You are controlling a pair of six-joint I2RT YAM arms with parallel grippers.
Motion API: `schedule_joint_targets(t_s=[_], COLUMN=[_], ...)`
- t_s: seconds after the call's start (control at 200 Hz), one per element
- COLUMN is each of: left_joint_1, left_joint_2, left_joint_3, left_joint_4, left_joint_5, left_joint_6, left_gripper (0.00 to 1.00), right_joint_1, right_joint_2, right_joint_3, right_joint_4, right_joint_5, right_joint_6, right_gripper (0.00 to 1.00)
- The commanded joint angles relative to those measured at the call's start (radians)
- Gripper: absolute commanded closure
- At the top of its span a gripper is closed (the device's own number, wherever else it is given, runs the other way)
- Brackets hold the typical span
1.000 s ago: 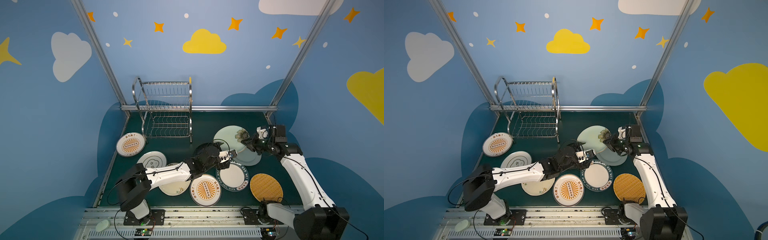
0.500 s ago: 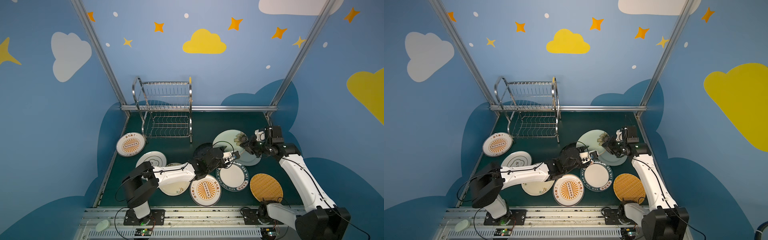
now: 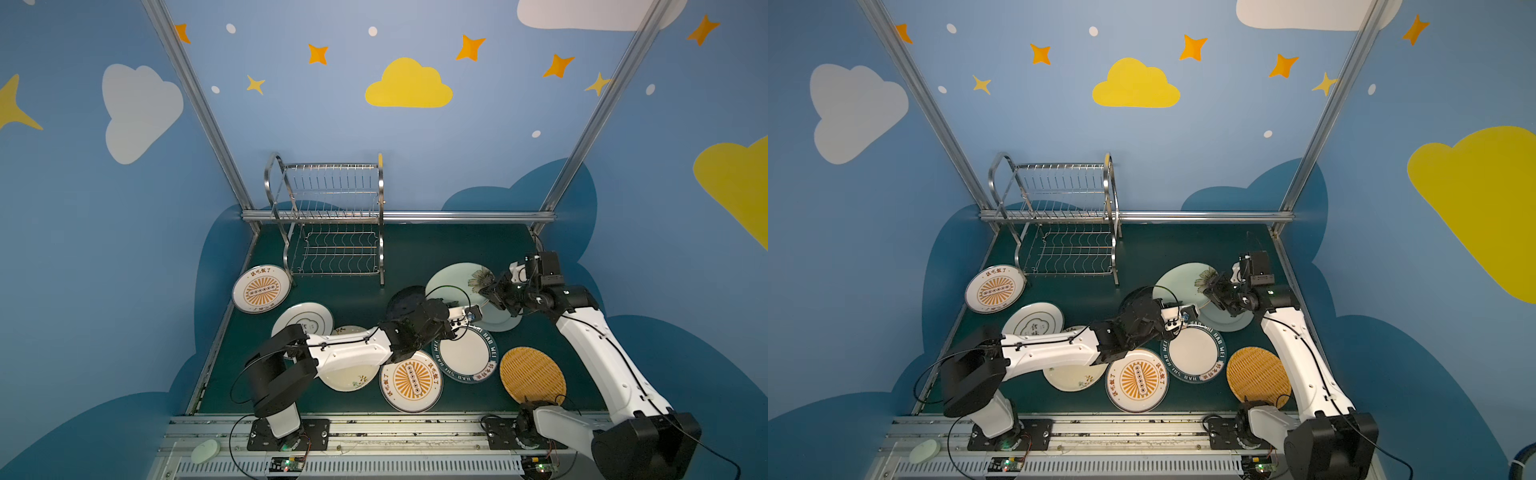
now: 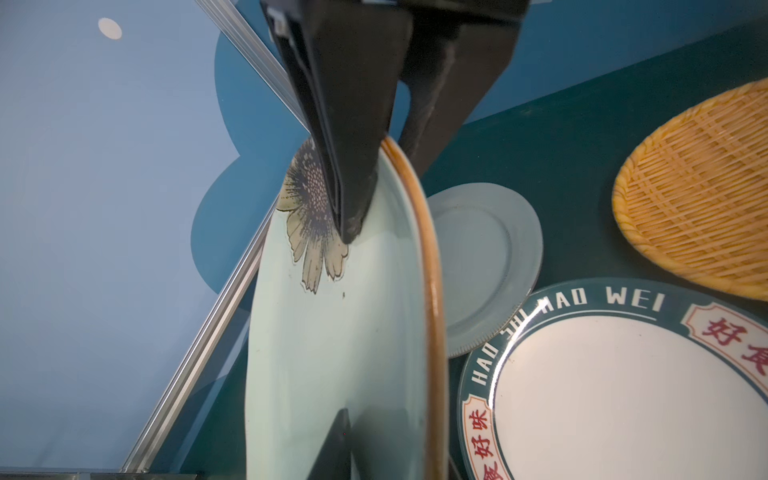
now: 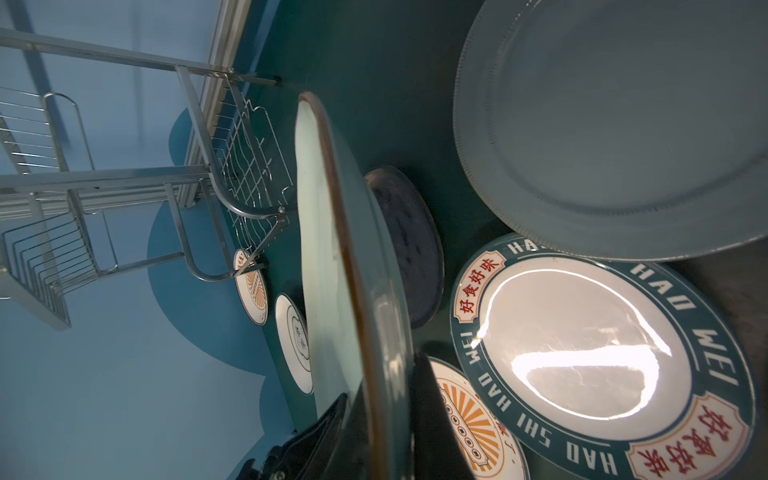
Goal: Load the plates into the dish rack
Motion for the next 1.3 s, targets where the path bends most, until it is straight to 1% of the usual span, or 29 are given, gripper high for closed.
schedule_joint_targets(t_s=[0.0,0.055,0.075,0.28,0.38,0.426,0.431,0.436,0.511,0.536,0.541,0.551,0.576,0.616,0.681,0.786,0.916,1.011,1.136,1.292], left_joint_1=[0.008,0.004,0.002,-0.021,-0.039,-0.048,-0.048,-0.049,-0.064,-0.067,-0.068,-0.07,-0.074,-0.079,-0.084,-0.085,-0.085,-0.08,-0.066,-0.053], left_joint_2=[-0.004,-0.012,-0.014,-0.074,-0.107,-0.123,-0.126,-0.128,-0.163,-0.176,-0.178,-0.182,-0.194,-0.215,-0.251,-0.306,-0.361,-0.385,-0.383,-0.405], left_joint_3=[0.038,0.04,0.041,0.027,0.01,0.001,0.001,0.001,-0.021,-0.027,-0.029,-0.032,-0.04,-0.051,-0.069,-0.108,-0.139,-0.157,-0.156,-0.176], left_joint_4=[0.009,0.001,-0.001,-0.03,-0.042,-0.041,-0.041,-0.042,-0.041,-0.042,-0.042,-0.041,-0.039,-0.036,-0.053,-0.059,-0.073,-0.068,-0.076,-0.029], left_joint_5=[-0.014,-0.017,-0.019,-0.029,-0.052,-0.069,-0.071,-0.072,-0.086,-0.088,-0.091,-0.094,-0.102,-0.117,-0.125,-0.142,-0.194,-0.236,-0.279,-0.299], left_joint_6=[-0.092,-0.098,-0.1,-0.12,-0.12,-0.121,-0.122,-0.122,-0.128,-0.132,-0.131,-0.132,-0.135,-0.143,-0.154,-0.173,-0.205,-0.232,-0.255,-0.265], left_gripper=[0.88,0.95,0.96,0.96,0.96,0.96,0.96,0.96,0.96,0.96,0.96,0.96,0.96,0.96,0.96,0.96,0.96,0.96,0.96,0.96], right_joint_1=[0.019,0.026,0.028,0.051,0.06,0.065,0.066,0.066,0.072,0.074,0.074,0.074,0.075,0.077,0.082,0.083,0.084,0.083,0.083,0.083], right_joint_2=[-0.019,-0.019,-0.018,-0.018,-0.013,-0.011,-0.011,-0.011,-0.007,-0.006,-0.006,-0.005,-0.004,-0.001,0.005,0.005,-0.002,0.003,0.012,0.014], right_joint_3=[0.053,0.053,0.054,0.067,0.074,0.076,0.075,0.075,0.077,0.077,0.077,0.078,0.081,0.09,0.105,0.119,0.137,0.144,0.137,0.122], right_joint_4=[0.082,0.086,0.085,0.091,0.11,0.12,0.123,0.123,0.143,0.152,0.154,0.155,0.159,0.162,0.168,0.207,0.241,0.25,0.248,0.233], right_joint_5=[-0.049,-0.045,-0.043,-0.029,-0.038,-0.039,-0.039,-0.039,-0.037,-0.039,-0.038,-0.039,-0.039,-0.035,-0.024,-0.001,0.029,0.046,0.048,0.054], right_joint_6=[-0.003,0.002,0.002,0.003,0.005,0.005,0.006,0.006,0.008,0.008,0.007,0.007,0.007,0.0,-0.01,-0.042,-0.083,-0.104,-0.111,-0.141], right_gripper=[1.0,1.0,1.0,1.0,0.99,0.86,0.84,0.84,0.64,0.6,0.58,0.58,0.5,0.43,0.33,0.24,0.2,0.19,0.19,0.18])
